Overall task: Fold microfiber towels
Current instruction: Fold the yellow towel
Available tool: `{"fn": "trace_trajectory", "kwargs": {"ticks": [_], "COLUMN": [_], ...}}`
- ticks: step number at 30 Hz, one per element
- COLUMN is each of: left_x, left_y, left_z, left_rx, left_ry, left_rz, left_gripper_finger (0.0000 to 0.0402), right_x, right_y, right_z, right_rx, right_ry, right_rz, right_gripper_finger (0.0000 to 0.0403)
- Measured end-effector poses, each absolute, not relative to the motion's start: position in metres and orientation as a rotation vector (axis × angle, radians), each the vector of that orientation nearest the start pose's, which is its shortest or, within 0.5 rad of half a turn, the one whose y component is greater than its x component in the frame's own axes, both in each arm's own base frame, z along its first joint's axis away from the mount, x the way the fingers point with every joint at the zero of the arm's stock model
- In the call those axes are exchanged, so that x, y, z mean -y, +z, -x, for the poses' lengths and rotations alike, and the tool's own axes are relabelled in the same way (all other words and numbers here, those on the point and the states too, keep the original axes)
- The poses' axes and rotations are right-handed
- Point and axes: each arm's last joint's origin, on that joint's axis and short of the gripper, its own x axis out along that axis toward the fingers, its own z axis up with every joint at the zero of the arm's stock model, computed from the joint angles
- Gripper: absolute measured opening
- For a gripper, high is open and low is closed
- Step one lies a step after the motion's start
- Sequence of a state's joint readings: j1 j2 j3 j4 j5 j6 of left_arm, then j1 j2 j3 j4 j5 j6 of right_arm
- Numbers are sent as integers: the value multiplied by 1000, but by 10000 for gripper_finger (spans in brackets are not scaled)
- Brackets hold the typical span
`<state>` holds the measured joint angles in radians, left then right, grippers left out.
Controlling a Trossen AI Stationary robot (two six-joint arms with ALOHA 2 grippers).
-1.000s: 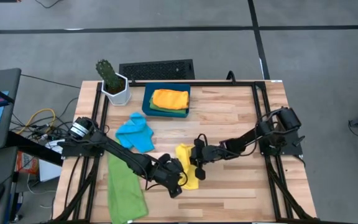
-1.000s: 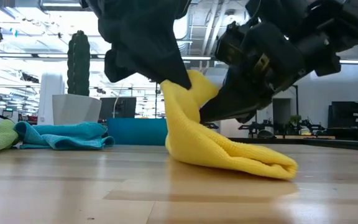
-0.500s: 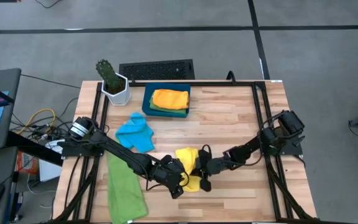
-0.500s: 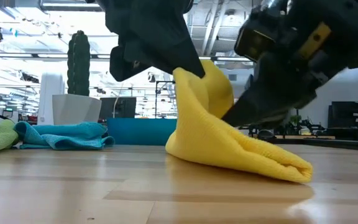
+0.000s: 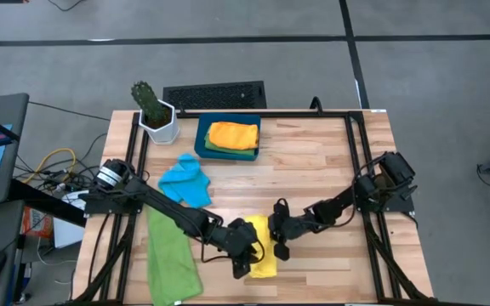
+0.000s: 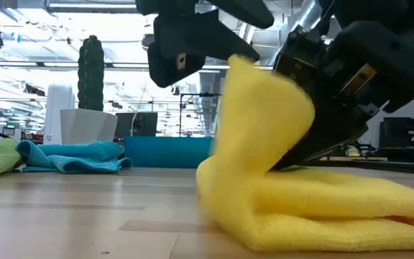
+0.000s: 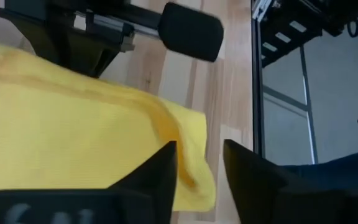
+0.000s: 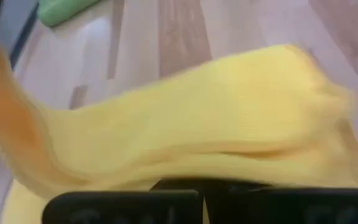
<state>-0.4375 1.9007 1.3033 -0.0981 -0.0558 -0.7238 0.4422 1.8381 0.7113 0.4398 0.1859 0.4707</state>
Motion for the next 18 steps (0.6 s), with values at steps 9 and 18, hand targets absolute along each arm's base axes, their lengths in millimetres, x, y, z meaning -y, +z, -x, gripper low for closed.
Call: {"fn": "trace_trajectory", "kwargs": {"ticks": [9,18], "left_x": [174,179], "left_y": [204,190], "left_z": [-379,-364], "left_rx": [-753,-847], "left_ry": [-93,120], "left_rz": [527,538], "left_gripper_finger": [178,150], "right_x": [-132,-139], "right_y": [101,105], "right_z": [-294,-289], "right_rx": [-715,-717], "right_ry": [84,109], "right_rz": [-226,-216], "right_gripper_finger": [28,20]}}
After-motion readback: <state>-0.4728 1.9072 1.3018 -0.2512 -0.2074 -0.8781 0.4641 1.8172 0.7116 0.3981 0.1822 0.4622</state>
